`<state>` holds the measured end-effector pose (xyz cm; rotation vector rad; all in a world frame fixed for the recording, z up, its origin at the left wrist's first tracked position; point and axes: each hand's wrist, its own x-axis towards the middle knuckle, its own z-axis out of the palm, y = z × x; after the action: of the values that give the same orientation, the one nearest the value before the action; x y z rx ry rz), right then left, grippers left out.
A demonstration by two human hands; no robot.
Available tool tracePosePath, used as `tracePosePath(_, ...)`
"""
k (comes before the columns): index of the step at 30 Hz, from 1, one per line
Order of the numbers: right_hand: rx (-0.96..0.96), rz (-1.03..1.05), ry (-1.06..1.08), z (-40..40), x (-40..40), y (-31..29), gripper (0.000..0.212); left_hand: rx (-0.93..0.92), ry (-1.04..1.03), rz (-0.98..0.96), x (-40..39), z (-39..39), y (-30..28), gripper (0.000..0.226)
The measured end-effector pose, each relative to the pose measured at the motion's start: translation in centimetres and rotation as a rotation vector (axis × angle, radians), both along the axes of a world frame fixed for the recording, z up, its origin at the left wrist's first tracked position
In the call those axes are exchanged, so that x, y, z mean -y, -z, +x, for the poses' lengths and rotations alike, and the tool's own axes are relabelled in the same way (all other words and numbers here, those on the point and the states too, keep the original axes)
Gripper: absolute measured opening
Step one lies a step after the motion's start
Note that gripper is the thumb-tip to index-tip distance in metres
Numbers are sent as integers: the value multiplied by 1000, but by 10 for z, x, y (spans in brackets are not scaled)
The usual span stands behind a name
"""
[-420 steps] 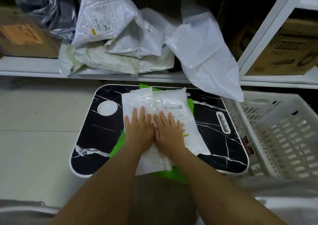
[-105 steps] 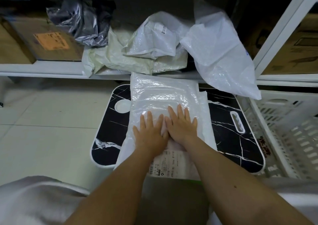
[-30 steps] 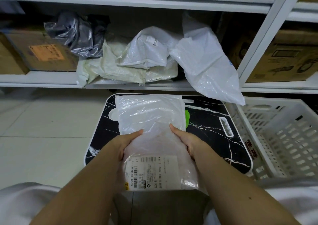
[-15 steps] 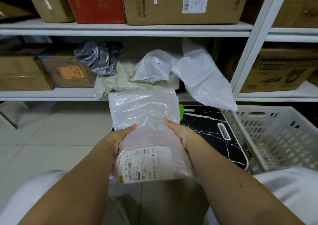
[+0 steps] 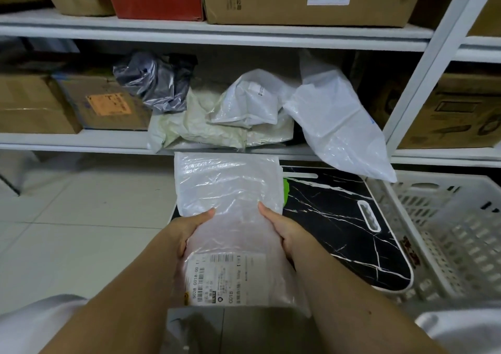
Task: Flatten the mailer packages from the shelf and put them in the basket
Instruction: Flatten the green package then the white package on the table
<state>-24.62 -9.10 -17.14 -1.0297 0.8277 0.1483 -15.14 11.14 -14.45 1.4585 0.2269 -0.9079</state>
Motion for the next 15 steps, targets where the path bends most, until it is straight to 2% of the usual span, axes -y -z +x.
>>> tracePosePath(9,-70,-14,-9,22,-3,27,54,-26,-33,-15,-7,20,39,37)
tracePosePath(13,-39,-6,37,19,-4,23,41,-120,8,0,-7,23,41,50)
tracePosePath(15,-33,-39,40,17,-6,20,43,-150,26,8,-8,21,40,50)
